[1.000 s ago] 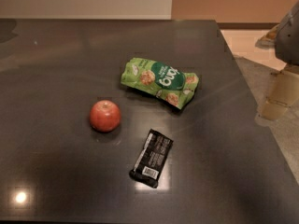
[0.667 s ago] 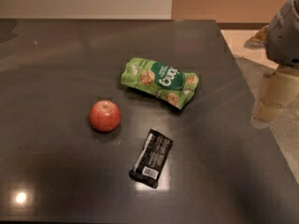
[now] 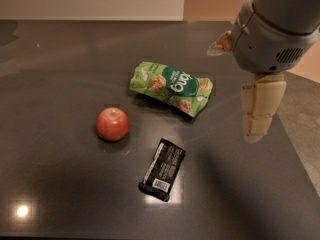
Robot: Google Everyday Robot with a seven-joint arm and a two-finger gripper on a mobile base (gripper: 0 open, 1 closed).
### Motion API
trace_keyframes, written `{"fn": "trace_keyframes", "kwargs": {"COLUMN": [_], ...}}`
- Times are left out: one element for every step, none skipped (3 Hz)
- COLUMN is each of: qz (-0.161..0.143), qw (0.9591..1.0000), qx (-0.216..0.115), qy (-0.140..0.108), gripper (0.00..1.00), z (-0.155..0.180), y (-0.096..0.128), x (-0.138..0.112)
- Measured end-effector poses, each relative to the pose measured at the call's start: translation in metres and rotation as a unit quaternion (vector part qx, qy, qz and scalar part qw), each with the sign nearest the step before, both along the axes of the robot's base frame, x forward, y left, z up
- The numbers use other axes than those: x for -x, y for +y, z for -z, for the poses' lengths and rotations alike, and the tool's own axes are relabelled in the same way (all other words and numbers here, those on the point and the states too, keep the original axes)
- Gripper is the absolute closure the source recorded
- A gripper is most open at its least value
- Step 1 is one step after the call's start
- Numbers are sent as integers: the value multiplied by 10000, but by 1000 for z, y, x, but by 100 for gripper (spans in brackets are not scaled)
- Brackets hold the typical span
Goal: Pick rxbar chocolate
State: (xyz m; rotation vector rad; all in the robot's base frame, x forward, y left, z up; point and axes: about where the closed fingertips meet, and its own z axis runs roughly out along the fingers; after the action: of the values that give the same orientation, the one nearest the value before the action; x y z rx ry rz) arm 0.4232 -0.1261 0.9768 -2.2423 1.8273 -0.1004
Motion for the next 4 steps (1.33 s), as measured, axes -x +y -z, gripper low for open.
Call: {"fn": "trace_keyframes", "kwargs": {"qz": [-702,-1369,-1808,-2148], "qw": [9974,9901,9827,9753], "qx": [182,306,401,422], "qy": [-48,-8,94,300], "gripper": [0,0,0,0], "z": [11,35,55,76], "y": [31,57,70,80], "x": [8,14,18,19]}}
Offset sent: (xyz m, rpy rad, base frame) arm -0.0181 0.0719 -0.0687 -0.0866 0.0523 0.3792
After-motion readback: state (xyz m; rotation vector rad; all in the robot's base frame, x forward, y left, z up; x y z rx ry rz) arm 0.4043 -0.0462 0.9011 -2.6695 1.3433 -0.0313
